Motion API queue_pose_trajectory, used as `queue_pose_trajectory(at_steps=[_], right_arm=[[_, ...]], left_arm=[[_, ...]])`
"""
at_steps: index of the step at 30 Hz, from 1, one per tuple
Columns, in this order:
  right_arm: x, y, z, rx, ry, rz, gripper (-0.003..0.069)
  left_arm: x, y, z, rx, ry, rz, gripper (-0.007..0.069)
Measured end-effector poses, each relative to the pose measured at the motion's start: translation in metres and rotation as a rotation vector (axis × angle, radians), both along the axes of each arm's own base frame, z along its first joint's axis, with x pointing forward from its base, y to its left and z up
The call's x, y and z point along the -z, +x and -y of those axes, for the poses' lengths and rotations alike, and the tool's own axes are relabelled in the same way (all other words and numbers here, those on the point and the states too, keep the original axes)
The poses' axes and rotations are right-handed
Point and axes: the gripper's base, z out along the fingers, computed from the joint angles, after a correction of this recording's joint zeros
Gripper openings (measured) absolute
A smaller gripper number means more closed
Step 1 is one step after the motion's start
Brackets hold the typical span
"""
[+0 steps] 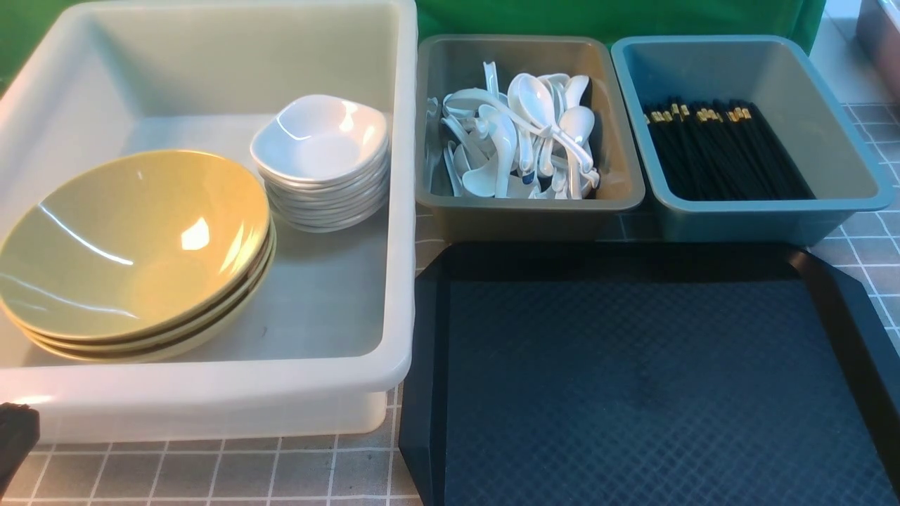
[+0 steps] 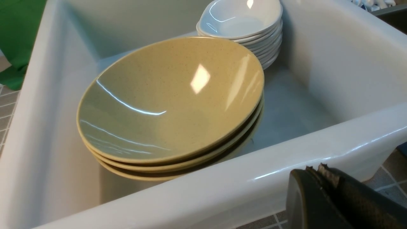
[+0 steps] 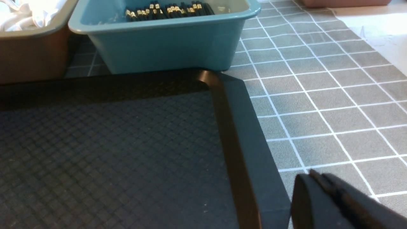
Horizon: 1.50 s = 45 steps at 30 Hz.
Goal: On grey table put chopsticks spoon bowls plates into blue grey white boxes.
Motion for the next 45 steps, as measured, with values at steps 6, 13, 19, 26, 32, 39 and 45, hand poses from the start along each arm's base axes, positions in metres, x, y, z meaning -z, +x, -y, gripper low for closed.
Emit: queue_pose_trajectory(at_steps=[6, 13, 19, 26, 32, 39, 45], right_arm=[[0.0, 0.0, 0.0, 0.0, 0.0, -0.002, 0.0001], [0.0, 0.0, 0.0, 0.0, 0.001, -0.003, 0.0004], [0.0, 0.0, 0.0, 0.0, 0.002, -0.002, 0.0008], [0.0, 0.0, 0.0, 0.001, 0.002, -0.004, 0.0016], [0.0, 0.0, 0.0, 0.001, 0.002, -0.004, 0.0022], [0.0, 0.0, 0.0, 0.001, 0.002, -0.005, 0.0027], [0.0, 0.0, 0.0, 0.001, 0.002, -0.005, 0.0034]], left_arm=[[0.0, 0.0, 0.0, 0.0, 0.0, 0.0, -0.001], [0.0, 0.0, 0.0, 0.0, 0.0, 0.0, -0.001], [0.0, 0.0, 0.002, 0.011, -0.031, 0.001, -0.001], [0.026, 0.012, -0.006, -0.079, -0.024, 0.246, -0.001], [0.075, 0.019, -0.011, -0.141, -0.098, 0.34, -0.001], [0.097, 0.019, -0.012, -0.207, -0.156, 0.18, -0.001], [0.102, 0.018, -0.012, -0.213, -0.149, 0.118, -0.001]])
